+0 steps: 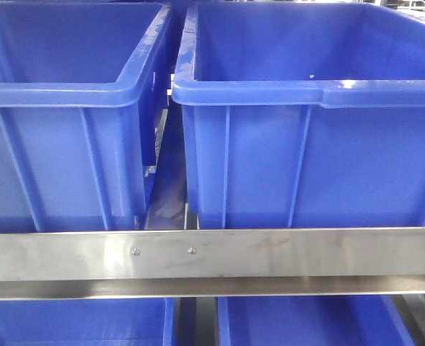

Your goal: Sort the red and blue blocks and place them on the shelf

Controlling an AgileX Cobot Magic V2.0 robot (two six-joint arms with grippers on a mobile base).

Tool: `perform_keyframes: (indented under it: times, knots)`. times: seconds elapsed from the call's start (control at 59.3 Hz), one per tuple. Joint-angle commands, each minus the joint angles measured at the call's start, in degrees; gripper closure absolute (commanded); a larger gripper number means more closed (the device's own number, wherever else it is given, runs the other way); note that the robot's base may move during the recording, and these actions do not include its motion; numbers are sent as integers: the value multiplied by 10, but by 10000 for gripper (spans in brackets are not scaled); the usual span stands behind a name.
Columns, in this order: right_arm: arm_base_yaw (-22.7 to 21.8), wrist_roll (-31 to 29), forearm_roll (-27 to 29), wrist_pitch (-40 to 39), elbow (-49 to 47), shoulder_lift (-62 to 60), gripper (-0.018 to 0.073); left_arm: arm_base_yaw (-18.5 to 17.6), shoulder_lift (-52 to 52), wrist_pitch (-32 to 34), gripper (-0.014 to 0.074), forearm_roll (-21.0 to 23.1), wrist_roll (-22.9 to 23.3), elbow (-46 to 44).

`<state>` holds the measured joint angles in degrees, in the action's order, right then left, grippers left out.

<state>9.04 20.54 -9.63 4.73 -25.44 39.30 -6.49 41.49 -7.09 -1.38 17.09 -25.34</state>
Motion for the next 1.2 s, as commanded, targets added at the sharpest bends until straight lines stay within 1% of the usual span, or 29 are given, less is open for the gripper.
perform_keyframes:
  times: [0.0, 0.81, 0.861, 0.928, 1.012, 1.181]
  knots:
    - [-1, -6, -9, -47, -15, -3, 491, -4, -3, 51, 470, 1, 5, -17]
    - [-1, -6, -9, -47, -15, -3, 491, -4, -3, 51, 470, 1, 5, -17]
    - [-1, -6, -10, -47, -15, -14, 491, -4, -3, 51, 470, 1, 5, -17]
    - [-8, -7, -25, -47, -14, -37, 491, -4, -3, 51, 470, 1, 5, -17]
    - [-11, -2, -20, -47, -1, -71, 491, -4, -3, 51, 470, 1, 5, -17]
    - [-25, -2, -20, -47, 71, -170, 491, -4, -3, 51, 470, 1, 5, -17]
